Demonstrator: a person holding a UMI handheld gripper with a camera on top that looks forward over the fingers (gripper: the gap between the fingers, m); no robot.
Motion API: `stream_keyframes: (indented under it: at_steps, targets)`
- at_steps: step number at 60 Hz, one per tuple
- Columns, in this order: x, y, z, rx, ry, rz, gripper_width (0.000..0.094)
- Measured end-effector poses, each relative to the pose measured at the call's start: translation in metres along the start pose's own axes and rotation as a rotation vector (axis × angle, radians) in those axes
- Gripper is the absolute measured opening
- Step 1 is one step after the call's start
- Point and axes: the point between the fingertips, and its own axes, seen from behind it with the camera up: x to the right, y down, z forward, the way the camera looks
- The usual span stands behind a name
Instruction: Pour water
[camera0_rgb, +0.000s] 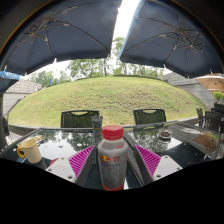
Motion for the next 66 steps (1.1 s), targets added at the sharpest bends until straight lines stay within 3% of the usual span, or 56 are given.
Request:
stream_keyframes:
  at_steps: [5, 6, 8, 22, 30, 40, 46, 55, 60, 63, 66]
  targets:
    - [0.009, 0.000, 0.028, -0.004, 0.004, 0.041, 0.0776]
    - [0.008, -0.002, 0.031, 0.002, -0.002, 0.039, 0.0729]
    - [-0.002, 0.002, 0.037, -0.001, -0.039, 0.028, 0.0493]
    - [-0.008, -0.001, 0.035, 0.027, -0.027, -0.074, 0.0358]
    - [-0.027, -0.040, 0.029, 0.082, 0.049, -0.401, 0.0358]
    - [-0.136, -0.110, 0.033, 0.222, 0.103, -1.072, 0.0355]
    - [-0.201, -0.109, 0.066, 0.268, 0.144, -1.466, 0.0359]
    - [-0.266, -0.076, 0.090, 0.278, 0.118, -1.947, 0.0358]
    - [-0.303, -0.052, 0.102, 0.356, 0.126, -2.190, 0.0355]
    - [-0.306, -0.051, 0.095, 0.401, 0.130, -2.293, 0.0356]
    - [-0.305, -0.042, 0.102, 0.384, 0.127, -2.357, 0.0354]
